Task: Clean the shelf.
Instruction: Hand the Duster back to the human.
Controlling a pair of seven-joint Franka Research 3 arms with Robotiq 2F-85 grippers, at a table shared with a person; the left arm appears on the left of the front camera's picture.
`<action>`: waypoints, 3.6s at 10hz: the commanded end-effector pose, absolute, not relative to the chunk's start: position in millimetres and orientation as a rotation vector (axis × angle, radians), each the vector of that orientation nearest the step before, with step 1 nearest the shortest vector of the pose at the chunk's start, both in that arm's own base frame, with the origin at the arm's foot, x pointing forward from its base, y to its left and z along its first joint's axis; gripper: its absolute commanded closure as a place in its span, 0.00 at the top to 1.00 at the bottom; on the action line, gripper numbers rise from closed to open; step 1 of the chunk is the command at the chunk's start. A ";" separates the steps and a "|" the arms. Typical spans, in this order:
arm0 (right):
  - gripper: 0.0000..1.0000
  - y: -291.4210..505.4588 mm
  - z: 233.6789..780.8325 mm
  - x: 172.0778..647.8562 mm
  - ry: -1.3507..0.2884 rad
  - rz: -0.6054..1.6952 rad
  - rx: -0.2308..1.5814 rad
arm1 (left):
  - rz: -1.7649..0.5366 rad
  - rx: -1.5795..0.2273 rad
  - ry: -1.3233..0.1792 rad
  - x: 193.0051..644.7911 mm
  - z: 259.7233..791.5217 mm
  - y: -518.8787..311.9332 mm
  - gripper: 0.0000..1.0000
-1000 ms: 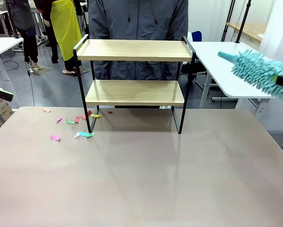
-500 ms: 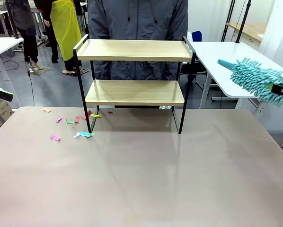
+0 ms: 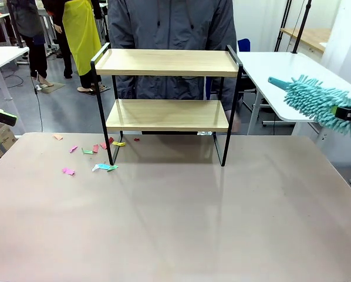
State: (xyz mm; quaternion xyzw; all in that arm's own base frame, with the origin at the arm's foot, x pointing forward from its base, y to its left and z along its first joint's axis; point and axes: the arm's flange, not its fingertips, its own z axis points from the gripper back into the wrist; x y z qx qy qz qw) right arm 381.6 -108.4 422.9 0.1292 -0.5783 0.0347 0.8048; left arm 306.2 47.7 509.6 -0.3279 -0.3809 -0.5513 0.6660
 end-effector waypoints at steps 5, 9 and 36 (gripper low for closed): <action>0.17 -108.6 424.7 381.6 -1.230 0.073 0.284 | -1.250 -0.750 -0.888 306.6 511.0 46.7 1.00; 0.17 -108.6 424.7 381.6 -1.230 0.073 0.284 | -1.250 -0.750 -0.888 306.6 511.0 46.7 1.00; 1.00 -211.3 549.6 323.3 -1.558 -0.336 0.664 | -1.250 -0.750 -0.888 306.6 511.0 46.7 1.00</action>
